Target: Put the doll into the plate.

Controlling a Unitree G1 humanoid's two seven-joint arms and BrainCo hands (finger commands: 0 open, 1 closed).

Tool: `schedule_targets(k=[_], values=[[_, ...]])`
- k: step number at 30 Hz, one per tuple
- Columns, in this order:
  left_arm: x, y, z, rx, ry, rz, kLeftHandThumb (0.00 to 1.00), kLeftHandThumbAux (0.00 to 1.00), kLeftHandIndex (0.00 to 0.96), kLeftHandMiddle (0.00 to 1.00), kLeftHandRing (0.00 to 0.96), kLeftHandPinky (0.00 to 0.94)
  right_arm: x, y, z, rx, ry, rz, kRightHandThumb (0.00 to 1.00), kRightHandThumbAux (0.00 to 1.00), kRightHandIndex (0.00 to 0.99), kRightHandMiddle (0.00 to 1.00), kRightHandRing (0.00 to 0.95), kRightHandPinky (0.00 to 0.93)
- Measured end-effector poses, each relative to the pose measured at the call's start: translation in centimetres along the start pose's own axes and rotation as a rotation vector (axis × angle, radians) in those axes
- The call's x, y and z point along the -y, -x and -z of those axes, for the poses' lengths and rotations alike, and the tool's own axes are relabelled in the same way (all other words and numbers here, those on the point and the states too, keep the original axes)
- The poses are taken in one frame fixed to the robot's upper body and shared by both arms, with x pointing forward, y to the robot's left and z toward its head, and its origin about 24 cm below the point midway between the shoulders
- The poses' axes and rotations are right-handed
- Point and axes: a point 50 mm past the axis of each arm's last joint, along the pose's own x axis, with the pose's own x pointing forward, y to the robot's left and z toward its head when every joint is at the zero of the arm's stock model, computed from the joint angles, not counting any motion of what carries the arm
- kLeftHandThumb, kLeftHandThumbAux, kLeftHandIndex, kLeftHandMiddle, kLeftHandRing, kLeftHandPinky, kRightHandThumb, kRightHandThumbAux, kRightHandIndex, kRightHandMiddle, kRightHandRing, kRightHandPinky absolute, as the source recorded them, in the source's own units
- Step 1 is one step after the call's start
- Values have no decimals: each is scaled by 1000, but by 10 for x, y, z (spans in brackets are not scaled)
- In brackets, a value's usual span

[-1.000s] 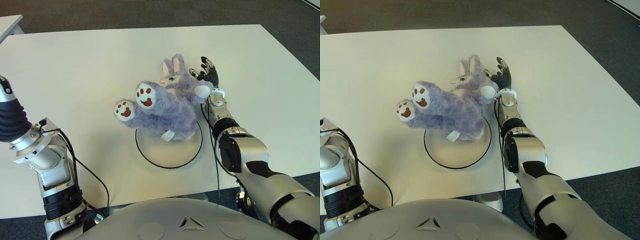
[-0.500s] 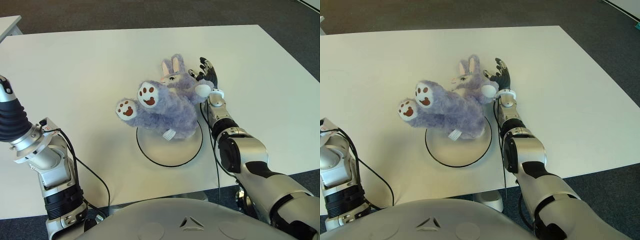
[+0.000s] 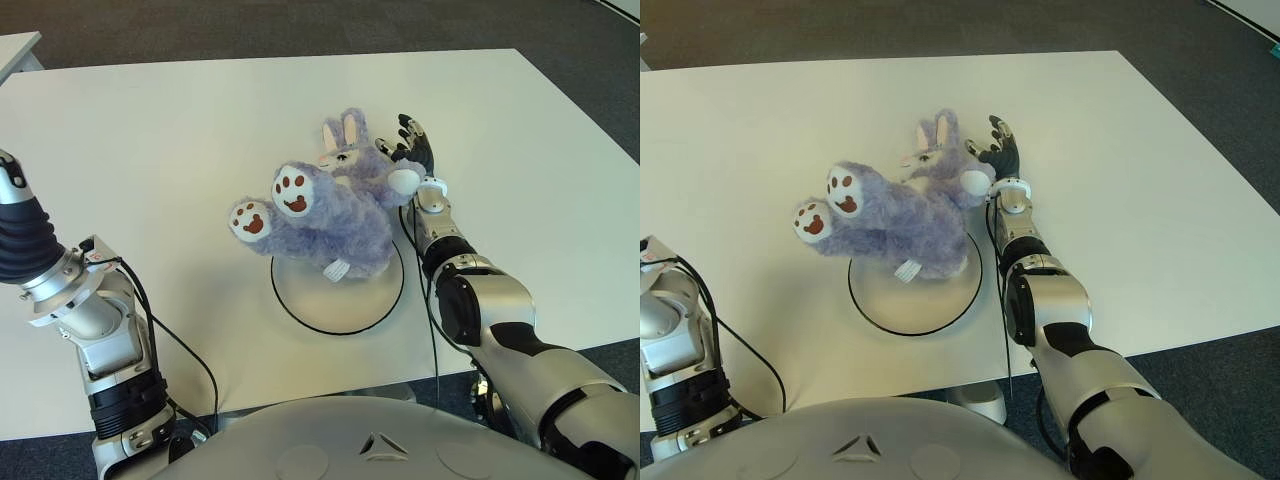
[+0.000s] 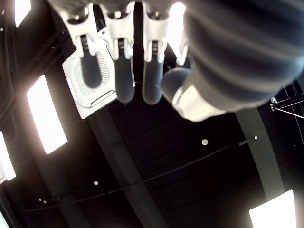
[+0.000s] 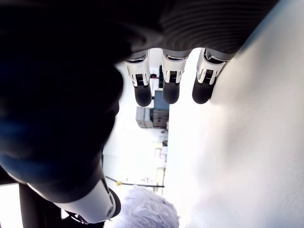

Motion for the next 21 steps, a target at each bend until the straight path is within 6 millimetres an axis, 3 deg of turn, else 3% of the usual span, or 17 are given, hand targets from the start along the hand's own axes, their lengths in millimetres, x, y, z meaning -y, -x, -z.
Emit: schedule_targets(k=[14, 15, 17, 21], values=[[0, 1, 0, -3, 2, -3, 679, 713, 402, 294, 288, 312, 1, 0, 0, 0, 1, -1, 355, 856, 114, 33, 2, 53], [0, 1, 0, -4, 2, -3, 371, 523, 101, 130, 117, 136, 1, 0, 0, 0, 1, -1, 370, 853, 115, 40, 10, 63], [-3, 0, 2, -32, 46, 16, 275, 466, 12, 80, 65, 82, 1, -3, -8, 30, 4, 0, 377, 855, 116, 43, 13, 68], [-10, -6, 10, -104, 128, 89, 219, 432, 0, 57, 42, 63, 2, -3, -11, 52, 4, 1, 382, 863, 116, 47, 17, 71]])
